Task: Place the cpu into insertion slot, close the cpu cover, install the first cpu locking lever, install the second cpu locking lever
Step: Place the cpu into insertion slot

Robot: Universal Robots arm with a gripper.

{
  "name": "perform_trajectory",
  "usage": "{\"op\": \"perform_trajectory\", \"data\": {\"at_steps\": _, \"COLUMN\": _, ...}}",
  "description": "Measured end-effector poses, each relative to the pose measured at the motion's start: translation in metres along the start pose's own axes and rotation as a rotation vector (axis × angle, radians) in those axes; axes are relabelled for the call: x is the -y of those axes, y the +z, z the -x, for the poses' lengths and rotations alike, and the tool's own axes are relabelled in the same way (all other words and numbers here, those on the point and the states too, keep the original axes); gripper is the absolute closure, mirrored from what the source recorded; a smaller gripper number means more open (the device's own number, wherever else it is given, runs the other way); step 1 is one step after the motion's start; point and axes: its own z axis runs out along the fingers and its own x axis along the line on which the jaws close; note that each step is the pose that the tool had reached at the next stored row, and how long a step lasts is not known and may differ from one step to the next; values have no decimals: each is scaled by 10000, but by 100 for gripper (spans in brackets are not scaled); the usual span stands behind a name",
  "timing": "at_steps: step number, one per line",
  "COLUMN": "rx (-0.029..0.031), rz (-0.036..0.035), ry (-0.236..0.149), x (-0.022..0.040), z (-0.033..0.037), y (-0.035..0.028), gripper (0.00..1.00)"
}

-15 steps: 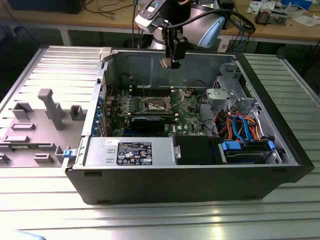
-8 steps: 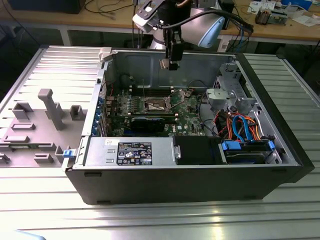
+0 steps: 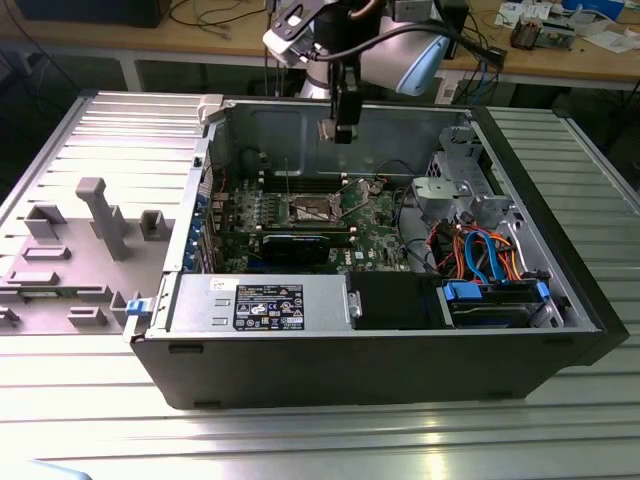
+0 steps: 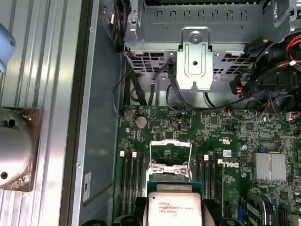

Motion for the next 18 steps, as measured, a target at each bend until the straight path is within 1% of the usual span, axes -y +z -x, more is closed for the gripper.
{"op": "perform_trajectory", "data": {"at_steps": 3, "rx": 20, "rz": 6, "ry": 320, "x": 0, "z": 0, "y": 12, "gripper": 45}}
{"op": "perform_trajectory", "data": {"at_steps": 4, "rx": 34, "rz": 12, "ry": 579, "x": 1, "z": 0, "y": 18, "gripper": 45}}
{"op": "perform_trajectory", "data": {"at_steps": 5, "rx": 50, "rz": 21, "ry": 884, "x": 2, "z": 1, "y": 34, "gripper": 45}}
{"op": "perform_trajectory", "data": {"at_steps": 6, "rx": 63, "rz": 25, "ry": 1108, "x": 4, "z": 1, "y": 54, "gripper": 45}}
{"op": "perform_trajectory", "data": {"at_steps": 8, "rx": 59, "rz": 25, "ry": 1080, "x": 19, "z": 1, "y": 80, "gripper": 45}}
{"op": "perform_trajectory", "data": {"at_steps": 12, "rx": 42, "rz": 17, "ry": 763, "x": 30, "z": 3, "y": 137, "gripper": 45}}
{"op": "perform_trajectory", "data": {"at_steps": 13, "rx": 34, "rz": 14, "ry": 628, "x": 39, "z": 2, "y": 157, "gripper": 45}}
{"op": "perform_trajectory", "data": {"at_steps": 18, "rx": 32, "rz": 13, "ry": 592, "x": 44, "z": 3, "y": 164, "gripper": 45}}
